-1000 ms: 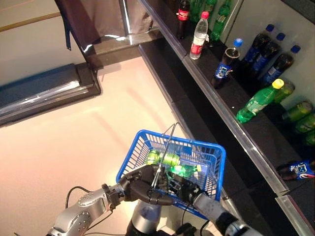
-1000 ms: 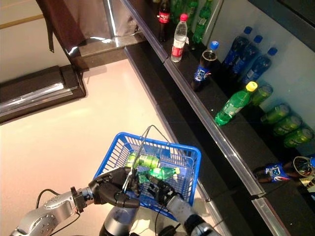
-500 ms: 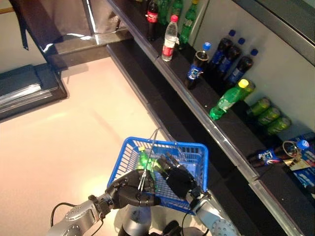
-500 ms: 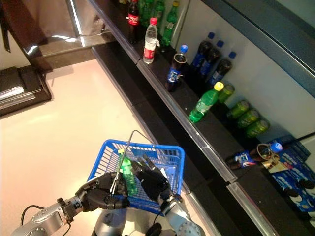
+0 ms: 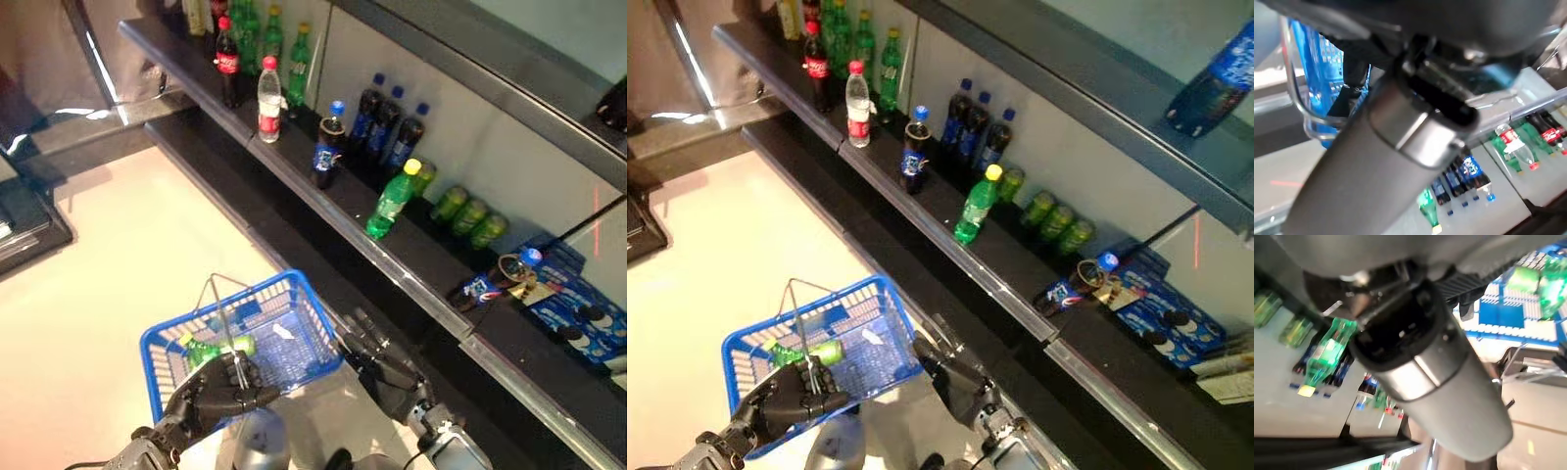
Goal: Pick up the drink and place into the basket.
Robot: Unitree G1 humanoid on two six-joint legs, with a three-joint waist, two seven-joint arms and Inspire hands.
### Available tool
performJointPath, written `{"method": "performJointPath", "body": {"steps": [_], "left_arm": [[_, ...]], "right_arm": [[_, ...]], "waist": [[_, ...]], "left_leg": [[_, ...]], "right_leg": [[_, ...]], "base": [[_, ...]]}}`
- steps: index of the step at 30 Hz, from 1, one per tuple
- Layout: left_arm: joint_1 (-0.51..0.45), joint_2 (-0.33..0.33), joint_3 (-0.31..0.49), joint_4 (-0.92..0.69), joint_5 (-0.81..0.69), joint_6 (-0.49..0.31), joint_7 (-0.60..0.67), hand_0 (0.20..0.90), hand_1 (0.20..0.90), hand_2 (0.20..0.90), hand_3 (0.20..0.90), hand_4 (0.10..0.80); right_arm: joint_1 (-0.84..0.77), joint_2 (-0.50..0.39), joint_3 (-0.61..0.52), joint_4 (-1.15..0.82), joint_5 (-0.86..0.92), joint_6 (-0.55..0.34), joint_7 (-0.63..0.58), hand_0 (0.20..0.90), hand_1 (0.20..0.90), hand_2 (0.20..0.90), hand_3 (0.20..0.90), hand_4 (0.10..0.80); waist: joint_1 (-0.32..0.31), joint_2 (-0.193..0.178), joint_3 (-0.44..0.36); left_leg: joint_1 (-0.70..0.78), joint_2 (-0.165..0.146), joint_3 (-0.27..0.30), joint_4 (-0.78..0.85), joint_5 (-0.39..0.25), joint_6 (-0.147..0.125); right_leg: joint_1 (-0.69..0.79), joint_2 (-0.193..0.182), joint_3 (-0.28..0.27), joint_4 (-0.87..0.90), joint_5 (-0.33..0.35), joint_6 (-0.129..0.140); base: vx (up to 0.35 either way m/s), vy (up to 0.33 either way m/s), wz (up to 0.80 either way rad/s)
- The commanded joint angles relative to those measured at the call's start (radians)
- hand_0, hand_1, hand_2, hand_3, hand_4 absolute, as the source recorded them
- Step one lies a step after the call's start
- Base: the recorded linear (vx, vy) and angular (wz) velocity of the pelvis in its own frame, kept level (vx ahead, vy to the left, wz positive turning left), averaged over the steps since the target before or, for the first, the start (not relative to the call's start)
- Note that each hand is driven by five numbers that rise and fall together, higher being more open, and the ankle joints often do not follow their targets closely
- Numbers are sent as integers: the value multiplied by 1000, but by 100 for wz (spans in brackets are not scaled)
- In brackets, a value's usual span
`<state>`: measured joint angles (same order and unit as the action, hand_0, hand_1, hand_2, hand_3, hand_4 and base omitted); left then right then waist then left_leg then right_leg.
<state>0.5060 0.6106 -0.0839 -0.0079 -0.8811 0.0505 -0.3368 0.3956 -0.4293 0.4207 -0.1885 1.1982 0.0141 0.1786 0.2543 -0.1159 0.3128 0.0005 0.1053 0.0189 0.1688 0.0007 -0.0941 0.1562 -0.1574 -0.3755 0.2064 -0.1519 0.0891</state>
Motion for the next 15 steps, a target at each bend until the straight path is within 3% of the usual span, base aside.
{"method": "performJointPath", "body": {"steps": [1,6,10,12,14,15], "left_arm": [[0,-46,-82,-205,-15,-203,-42,300,300,300,200,100],[1,-87,-80,-97,10,-243,66,300,300,300,200,100],[-21,-185,-34,162,19,-339,209,300,300,300,200,100],[-71,-216,-9,300,15,-371,259,300,300,300,200,100],[-140,-245,4,433,-7,-380,304,300,300,300,200,100],[-140,-245,4,433,-7,-380,304,300,300,300,200,100]], "right_arm": [[-16,-38,-40,-121,-26,-31,121,900,900,900,900,800],[8,-32,-73,-100,-70,-18,118,900,900,900,900,800],[40,-2,-132,51,-218,-5,90,900,900,900,900,800],[30,6,-143,145,-289,-17,57,900,900,900,900,800],[9,24,-142,240,-333,-36,17,900,900,900,900,800],[9,24,-142,240,-333,-36,17,900,900,900,900,800]], "waist": [[-38,26,-126],[-66,28,-157],[-105,26,-176],[-123,25,-181],[-152,33,-186],[-152,33,-186]], "left_leg": [[12,3,14,28,21,10],[50,-2,37,-35,28,17],[73,-10,74,-115,37,34],[73,-19,64,-145,43,41],[65,-34,25,-168,50,47],[65,-34,25,-168,50,47]], "right_leg": [[27,16,-2,-68,109,43],[19,0,26,-101,129,62],[-7,-36,56,-133,161,93],[-18,-26,85,-136,156,88],[-34,16,157,-137,136,60],[-34,16,157,-137,136,60]], "base": [[-6,67,-5],[-47,44,-24],[-150,12,-27],[-146,-9,-26],[-107,11,-5],[-54,9,16]]}}
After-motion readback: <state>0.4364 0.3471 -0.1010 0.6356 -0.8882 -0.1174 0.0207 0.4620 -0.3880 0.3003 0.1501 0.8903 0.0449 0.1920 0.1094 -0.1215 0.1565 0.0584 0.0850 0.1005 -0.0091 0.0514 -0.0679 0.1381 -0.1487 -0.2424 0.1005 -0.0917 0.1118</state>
